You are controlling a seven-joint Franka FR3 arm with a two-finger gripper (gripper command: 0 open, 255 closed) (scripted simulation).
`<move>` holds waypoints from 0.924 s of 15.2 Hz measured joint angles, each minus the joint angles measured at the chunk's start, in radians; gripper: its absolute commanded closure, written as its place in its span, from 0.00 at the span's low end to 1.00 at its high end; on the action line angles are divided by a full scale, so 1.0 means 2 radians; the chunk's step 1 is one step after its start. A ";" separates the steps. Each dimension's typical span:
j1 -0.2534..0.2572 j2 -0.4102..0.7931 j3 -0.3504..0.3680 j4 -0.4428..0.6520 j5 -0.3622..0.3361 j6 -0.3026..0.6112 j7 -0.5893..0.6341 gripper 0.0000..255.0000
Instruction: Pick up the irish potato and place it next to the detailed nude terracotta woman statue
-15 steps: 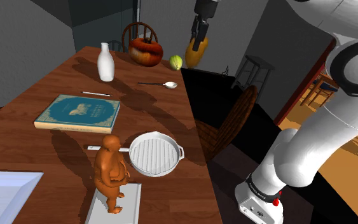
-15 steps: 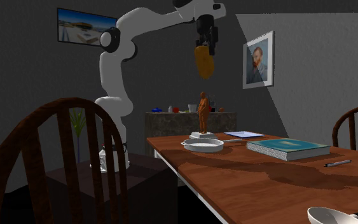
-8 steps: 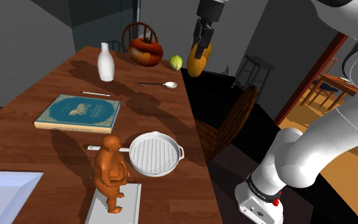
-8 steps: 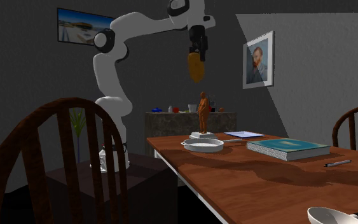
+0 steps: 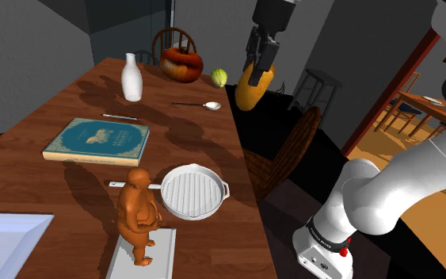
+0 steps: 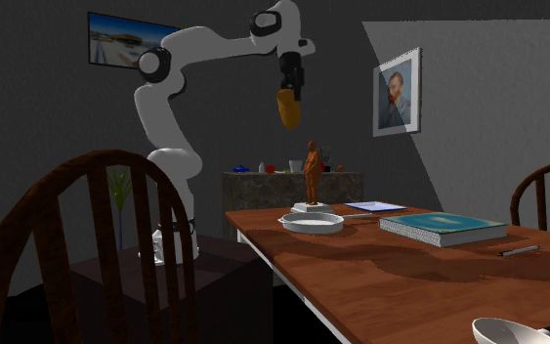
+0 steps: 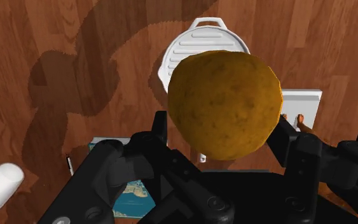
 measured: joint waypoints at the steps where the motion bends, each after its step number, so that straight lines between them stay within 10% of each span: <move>1: 0.003 -0.007 0.007 -0.005 0.003 -0.002 0.011 1.00; 14: 0.045 -0.052 0.124 -0.025 0.058 -0.018 0.164 1.00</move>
